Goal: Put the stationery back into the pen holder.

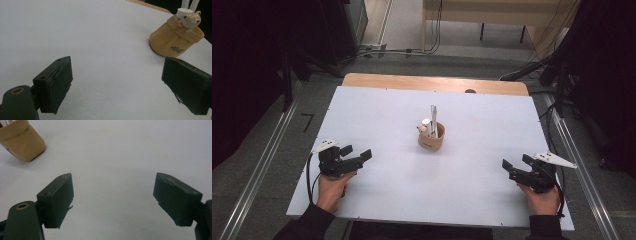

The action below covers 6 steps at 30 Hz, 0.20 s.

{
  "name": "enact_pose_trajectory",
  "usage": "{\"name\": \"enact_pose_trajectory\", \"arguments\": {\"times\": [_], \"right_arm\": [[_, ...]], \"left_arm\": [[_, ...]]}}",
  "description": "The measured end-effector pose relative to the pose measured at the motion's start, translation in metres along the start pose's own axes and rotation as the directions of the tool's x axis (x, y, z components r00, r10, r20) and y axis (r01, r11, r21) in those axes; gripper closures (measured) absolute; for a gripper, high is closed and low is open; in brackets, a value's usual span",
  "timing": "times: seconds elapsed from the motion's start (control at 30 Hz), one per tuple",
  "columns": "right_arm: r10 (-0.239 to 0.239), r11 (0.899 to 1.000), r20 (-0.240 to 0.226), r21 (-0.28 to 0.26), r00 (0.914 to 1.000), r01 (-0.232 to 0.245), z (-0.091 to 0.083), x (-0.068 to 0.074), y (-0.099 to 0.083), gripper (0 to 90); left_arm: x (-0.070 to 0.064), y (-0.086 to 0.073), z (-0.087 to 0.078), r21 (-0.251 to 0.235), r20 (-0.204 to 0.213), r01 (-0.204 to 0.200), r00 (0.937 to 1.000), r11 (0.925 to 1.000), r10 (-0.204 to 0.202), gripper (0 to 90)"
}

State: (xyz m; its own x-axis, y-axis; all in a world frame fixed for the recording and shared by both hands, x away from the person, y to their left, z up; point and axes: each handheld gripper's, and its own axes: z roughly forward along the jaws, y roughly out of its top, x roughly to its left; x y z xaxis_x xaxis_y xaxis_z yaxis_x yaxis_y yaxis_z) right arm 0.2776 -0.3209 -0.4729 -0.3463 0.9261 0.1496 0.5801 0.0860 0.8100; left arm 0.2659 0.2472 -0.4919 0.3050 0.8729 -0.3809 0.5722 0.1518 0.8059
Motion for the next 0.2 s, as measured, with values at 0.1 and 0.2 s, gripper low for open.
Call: {"name": "enact_pose_trajectory", "arguments": {"times": [0.1, 0.2], "right_arm": [[0.004, 1.0, 0.019, -0.003, 0.9998, -0.004, -0.0018, -0.0044, -0.0012, 14.5], [0.0, 1.0, 0.05, -0.008, 0.9988, 0.0, -0.0023, -0.0105, -0.0024, 11.5]], "left_arm": [[0.0007, -0.0003, 0.0018, 0.006, -0.012, -0.012, 0.9999, 0.9999, 0.012, 10.3], [0.0028, -0.0003, 0.0037, 0.025, -0.035, -0.032, 0.9989, 0.9992, 0.033, 9.5]]}}
